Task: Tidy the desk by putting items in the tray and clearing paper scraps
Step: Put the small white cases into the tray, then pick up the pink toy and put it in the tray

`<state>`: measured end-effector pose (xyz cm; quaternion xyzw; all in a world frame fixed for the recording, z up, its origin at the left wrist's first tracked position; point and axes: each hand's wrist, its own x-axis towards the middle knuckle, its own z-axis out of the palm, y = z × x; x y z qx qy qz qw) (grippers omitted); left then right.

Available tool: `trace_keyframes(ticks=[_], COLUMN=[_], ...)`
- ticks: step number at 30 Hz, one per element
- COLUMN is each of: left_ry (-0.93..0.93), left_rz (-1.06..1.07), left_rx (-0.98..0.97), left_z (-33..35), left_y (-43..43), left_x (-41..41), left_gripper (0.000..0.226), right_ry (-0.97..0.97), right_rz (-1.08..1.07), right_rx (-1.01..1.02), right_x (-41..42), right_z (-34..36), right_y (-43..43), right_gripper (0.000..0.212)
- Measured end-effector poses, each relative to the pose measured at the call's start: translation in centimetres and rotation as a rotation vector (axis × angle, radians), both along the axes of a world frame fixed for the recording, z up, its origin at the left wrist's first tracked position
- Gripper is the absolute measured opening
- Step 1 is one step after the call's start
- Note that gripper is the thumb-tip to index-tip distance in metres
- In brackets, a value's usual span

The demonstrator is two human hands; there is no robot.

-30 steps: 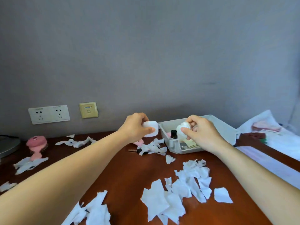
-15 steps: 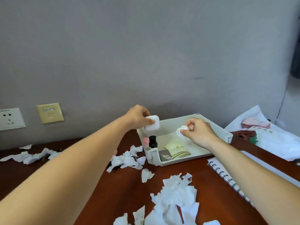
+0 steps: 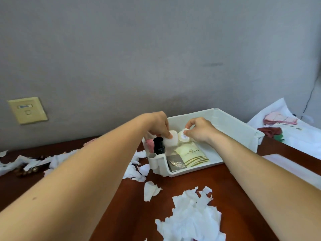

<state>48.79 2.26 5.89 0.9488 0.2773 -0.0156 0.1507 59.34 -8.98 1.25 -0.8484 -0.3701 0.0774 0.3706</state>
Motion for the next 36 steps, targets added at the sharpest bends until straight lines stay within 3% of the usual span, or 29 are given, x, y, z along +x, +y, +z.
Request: trace_keyframes(ticks=[5,14,18,23,36], left_ry=[0.015,-0.07,-0.292,-0.379,-0.203], left_rz=[-0.026,0.013,0.003,0.016,0.098], left_rx=[0.065,0.049,-0.147,-0.151,0.004], left_z=[-1.4,-1.1,0.9,2.9,4.9], left_y=[0.0,0.6,-0.4,-1.5,-3.7], left_x=[0.6,-0.5,-2.8,-7.1,-23.2], left_gripper=[0.031,0.024,0.046,0.046,0.04], right_ry=[-0.019,-0.031,-0.077,-0.146,-0.338], right_rz=[-0.017,-0.03,-0.003,0.065,0.314], right_rx=[-0.053,-0.166,-0.175,-0.153,-0.238], right_x=[-0.2,-0.7,-2.0,-5.1,-16.5], right_z=[-0.3,-0.3,2.1,5.4,9.0], right_y=[0.8,-0.1,-1.2,-2.4,-4.4], right_gripper=[0.004,0.033,0.029,0.016,0.023])
